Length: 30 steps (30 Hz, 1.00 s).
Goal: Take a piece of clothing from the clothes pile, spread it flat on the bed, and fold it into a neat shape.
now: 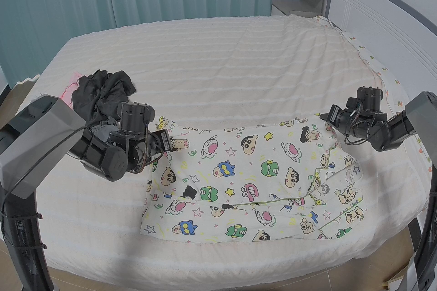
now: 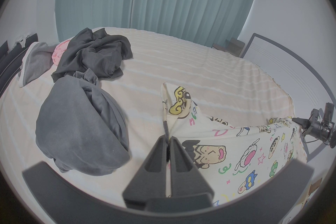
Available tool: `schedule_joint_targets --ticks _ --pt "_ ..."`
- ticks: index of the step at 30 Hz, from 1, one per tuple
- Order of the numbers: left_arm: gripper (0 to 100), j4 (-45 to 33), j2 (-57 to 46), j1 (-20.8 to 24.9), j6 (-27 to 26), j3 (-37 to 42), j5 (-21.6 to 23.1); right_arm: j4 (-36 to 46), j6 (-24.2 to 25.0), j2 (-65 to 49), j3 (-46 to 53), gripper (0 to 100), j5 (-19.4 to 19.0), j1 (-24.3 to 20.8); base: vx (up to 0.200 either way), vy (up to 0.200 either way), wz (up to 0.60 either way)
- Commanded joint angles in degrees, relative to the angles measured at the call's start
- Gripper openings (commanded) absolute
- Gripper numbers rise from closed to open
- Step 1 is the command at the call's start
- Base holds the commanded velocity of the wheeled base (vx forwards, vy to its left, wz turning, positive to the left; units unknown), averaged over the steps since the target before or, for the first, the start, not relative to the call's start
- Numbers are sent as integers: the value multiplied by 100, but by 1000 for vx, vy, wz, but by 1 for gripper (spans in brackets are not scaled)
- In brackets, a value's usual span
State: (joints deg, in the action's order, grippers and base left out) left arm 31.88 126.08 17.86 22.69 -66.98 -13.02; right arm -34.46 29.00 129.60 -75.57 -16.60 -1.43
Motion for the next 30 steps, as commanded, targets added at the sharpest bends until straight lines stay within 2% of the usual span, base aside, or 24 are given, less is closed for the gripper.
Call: schedule_joint_targets --ticks 1,3,4,6,8,11,21,30 --pt "0 3 -136 51 -1 176 1 1 -35 -558 552 0 -89 90 0 0 0" --pt "0 3 -162 60 -1 220 1 1 -44 -620 640 0 -115 107 0 0 0" --pt "0 20 -285 113 -1 378 1 -8 -61 -840 992 0 -291 151 0 0 0" --pt "0 38 -391 148 -1 510 1 -69 -79 -1051 1317 0 -396 160 0 0 0" --pt "0 38 -391 148 -1 510 1 -69 -79 -1051 1317 0 -396 160 0 0 0" --pt "0 47 -690 218 -1 809 1 -649 -140 -1385 2099 0 -493 213 0 0 0" --pt "0 117 -1059 236 -10 1530 -16 -1344 -369 -1763 3619 0 -721 222 0 0 0" --pt "0 1048 -1015 244 -19 2531 -8 -2056 -606 -1587 4639 0 -721 160 0 0 0"
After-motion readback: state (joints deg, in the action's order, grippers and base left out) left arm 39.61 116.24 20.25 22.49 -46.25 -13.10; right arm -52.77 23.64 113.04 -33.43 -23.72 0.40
